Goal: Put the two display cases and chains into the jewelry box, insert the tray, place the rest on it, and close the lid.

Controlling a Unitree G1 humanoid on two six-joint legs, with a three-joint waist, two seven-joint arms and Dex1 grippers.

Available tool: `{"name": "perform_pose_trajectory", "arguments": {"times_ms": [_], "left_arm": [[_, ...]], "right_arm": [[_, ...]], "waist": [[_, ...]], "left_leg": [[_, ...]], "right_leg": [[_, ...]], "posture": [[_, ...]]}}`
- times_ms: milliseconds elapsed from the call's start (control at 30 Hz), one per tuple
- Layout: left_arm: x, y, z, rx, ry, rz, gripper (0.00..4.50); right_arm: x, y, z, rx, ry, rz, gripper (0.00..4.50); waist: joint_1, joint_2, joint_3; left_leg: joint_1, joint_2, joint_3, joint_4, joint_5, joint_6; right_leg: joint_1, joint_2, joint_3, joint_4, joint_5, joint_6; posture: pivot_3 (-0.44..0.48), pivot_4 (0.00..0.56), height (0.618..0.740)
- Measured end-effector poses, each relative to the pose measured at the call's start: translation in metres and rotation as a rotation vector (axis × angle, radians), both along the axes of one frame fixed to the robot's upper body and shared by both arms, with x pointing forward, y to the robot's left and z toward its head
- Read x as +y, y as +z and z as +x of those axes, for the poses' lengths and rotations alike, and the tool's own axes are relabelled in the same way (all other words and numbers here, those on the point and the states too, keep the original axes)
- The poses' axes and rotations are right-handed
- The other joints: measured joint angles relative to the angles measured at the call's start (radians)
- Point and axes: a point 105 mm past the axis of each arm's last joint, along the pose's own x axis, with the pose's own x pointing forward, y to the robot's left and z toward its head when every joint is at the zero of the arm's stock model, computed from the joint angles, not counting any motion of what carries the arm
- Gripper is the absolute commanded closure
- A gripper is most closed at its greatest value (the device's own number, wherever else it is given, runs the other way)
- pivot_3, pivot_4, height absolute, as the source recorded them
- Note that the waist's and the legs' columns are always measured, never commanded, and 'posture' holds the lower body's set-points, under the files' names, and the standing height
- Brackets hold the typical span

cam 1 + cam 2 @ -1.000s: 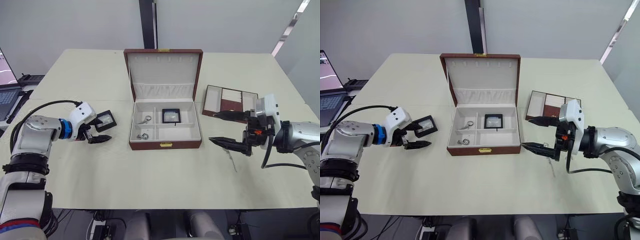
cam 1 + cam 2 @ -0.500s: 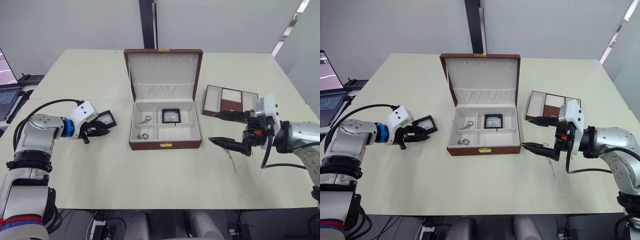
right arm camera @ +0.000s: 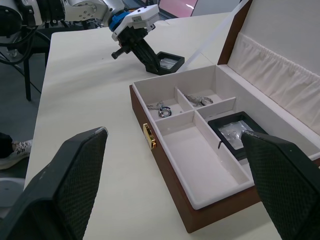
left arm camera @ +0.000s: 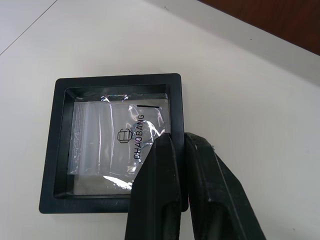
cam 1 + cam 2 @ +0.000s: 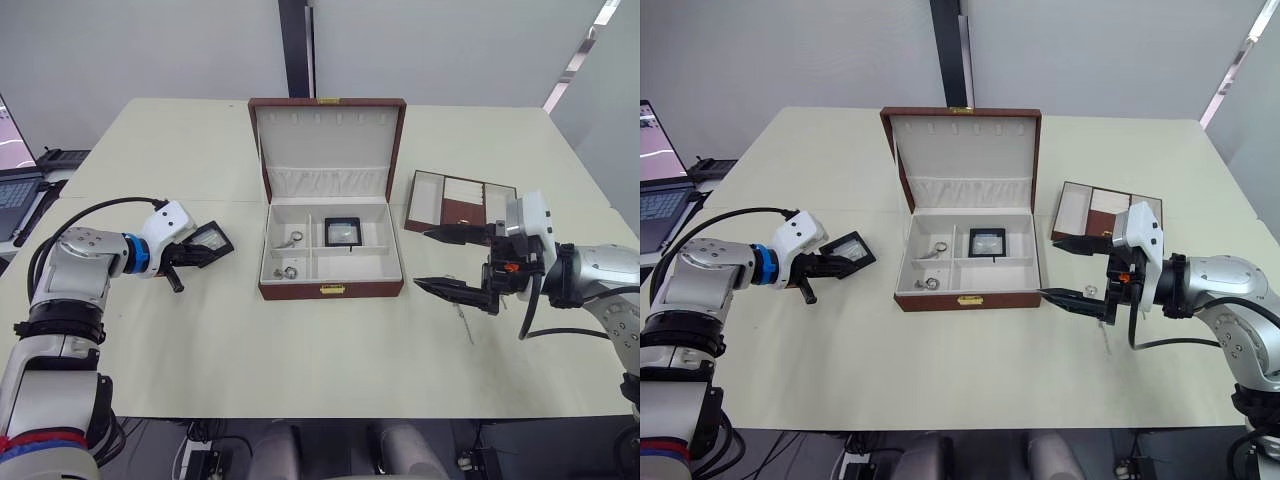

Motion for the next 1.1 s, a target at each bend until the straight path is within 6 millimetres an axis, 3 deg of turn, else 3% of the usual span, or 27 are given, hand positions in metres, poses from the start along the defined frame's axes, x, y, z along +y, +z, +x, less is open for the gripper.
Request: {"name": "perform_pose_trajectory", "arguments": {"times_ms": [167, 333, 733, 867, 1100], "left_arm": [[-0.005, 0.006, -0.009, 0.014, -0.057, -0.003, 4.48], [-0.008, 0.046, -0.017, -0.055, -0.105, 0.027, 4.48], [-0.077, 0.092, -0.029, -0.054, -0.374, 0.034, 4.48], [-0.112, 0.089, -0.029, 0.006, -0.486, -0.013, 4.48], [-0.149, 0.087, -0.032, 0.092, -0.643, -0.043, 4.48]], "right_arm": [[-0.003, 0.002, 0.001, -0.009, -0.021, 0.000, 0.00], [-0.013, 0.005, -0.004, -0.003, -0.047, -0.003, 0.00], [-0.023, 0.000, -0.012, 0.000, -0.120, -0.016, 0.00], [-0.028, -0.003, -0.017, -0.005, -0.168, -0.018, 0.00], [-0.035, -0.010, -0.026, 0.014, -0.246, -0.003, 0.00]], "waist": [[0.000, 0.000, 0.000], [0.001, -0.001, 0.000], [0.009, -0.001, 0.000], [0.014, -0.001, 0.000], [0.016, -0.001, 0.000]], "left_leg": [[0.000, 0.000, 0.000, 0.000, 0.000, 0.000], [0.000, 0.000, -0.001, 0.000, 0.000, 0.000], [-0.001, 0.000, -0.001, 0.000, 0.000, 0.000], [-0.001, -0.001, -0.001, 0.000, 0.000, 0.000], [-0.001, -0.001, -0.002, 0.001, 0.000, 0.000]], "right_leg": [[0.000, 0.000, 0.000, 0.000, 0.000, 0.000], [0.000, 0.000, -0.001, 0.000, 0.000, 0.000], [0.000, 0.000, -0.001, -0.001, 0.000, 0.000], [0.000, 0.000, 0.000, -0.001, 0.000, 0.000], [0.001, 0.002, 0.000, -0.001, 0.000, 0.000]], "posture": [[0.000, 0.150, 0.740], [0.000, 0.150, 0.740], [0.000, 0.150, 0.740], [0.000, 0.150, 0.740], [0.000, 0.150, 0.740]]}}
